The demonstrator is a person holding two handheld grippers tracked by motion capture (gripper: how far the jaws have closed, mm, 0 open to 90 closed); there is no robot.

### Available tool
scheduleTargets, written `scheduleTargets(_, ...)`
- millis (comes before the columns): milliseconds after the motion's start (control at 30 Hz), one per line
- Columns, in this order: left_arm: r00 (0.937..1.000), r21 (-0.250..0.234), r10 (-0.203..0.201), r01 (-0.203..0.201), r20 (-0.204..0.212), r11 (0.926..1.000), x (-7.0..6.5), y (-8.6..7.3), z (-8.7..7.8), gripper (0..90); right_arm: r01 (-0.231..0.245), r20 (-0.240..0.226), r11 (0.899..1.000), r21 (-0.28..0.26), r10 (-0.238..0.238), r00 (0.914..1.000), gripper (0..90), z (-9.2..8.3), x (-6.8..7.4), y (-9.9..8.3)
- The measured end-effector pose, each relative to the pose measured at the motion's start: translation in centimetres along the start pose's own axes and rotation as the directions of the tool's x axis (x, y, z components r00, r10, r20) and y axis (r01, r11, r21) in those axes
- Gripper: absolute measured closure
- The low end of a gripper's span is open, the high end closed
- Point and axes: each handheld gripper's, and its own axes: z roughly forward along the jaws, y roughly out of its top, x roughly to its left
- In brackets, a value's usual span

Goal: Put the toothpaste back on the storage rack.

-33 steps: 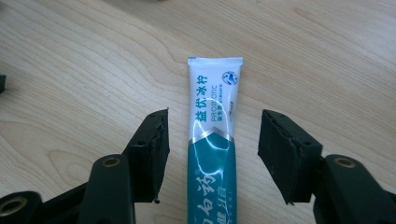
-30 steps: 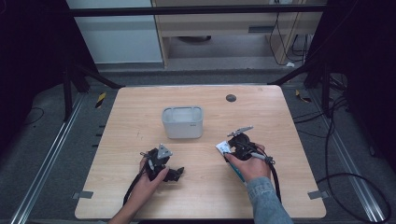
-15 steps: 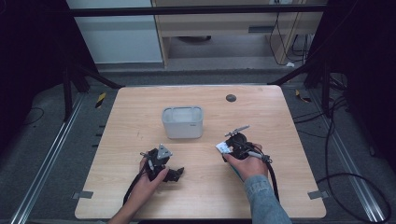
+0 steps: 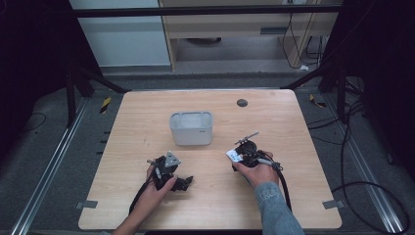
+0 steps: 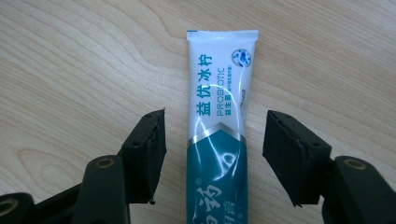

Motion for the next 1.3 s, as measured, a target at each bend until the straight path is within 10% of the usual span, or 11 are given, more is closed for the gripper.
scheduleTargets(1300,1.0,0.003,0.005,-0.005,0.003,1.0,-0.1,0.0,0.0,0.0,-0.014,0.016,0.999,0.036,0.013,0.9998,53.7,1.9,0.0,-0.1)
